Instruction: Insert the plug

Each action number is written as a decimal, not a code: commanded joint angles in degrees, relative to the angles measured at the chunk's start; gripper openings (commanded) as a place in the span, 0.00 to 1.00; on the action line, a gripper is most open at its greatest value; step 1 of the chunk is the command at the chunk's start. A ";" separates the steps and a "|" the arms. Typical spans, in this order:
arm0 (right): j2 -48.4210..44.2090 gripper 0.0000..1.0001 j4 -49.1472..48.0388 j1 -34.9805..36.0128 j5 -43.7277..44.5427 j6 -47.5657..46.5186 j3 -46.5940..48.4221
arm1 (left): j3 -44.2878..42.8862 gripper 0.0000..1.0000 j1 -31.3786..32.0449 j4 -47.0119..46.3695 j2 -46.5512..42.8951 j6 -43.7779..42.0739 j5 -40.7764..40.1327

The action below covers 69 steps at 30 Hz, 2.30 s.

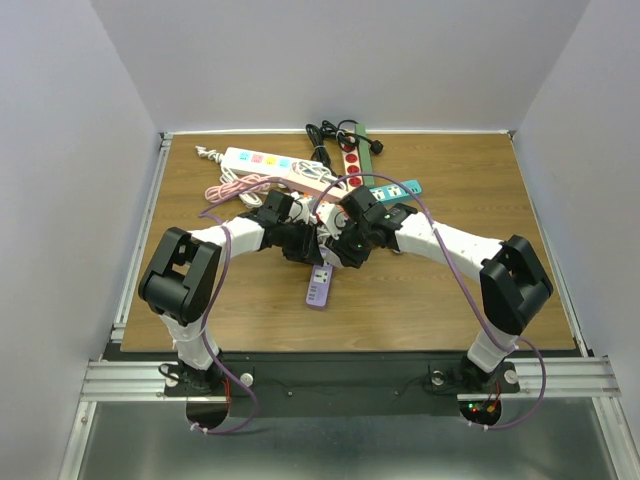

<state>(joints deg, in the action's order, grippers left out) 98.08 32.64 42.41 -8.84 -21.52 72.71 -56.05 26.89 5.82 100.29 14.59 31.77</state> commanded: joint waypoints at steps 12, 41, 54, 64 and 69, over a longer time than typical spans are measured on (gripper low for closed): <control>-1.84 0.01 0.31 -0.31 4.80 -1.95 5.69 | -3.19 0.68 1.23 4.90 0.61 -7.82 -6.90; -9.66 0.00 -0.04 -4.27 6.82 2.62 0.95 | 2.53 0.88 16.69 -1.25 -6.87 5.02 -24.64; -14.76 0.00 -0.12 -4.62 5.95 4.82 -2.39 | 0.86 0.41 22.41 10.60 -1.85 3.34 -38.97; -13.89 0.00 -0.12 -4.71 2.43 4.20 -3.19 | 2.27 0.61 23.11 20.09 -5.65 4.31 -39.42; -14.32 0.00 -0.21 -4.62 2.25 4.03 -3.27 | -0.37 0.81 23.11 25.28 -4.31 5.62 -42.66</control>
<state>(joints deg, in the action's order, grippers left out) 84.99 34.52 38.13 -5.45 -17.58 69.25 -55.86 49.65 20.78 94.80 20.01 -7.27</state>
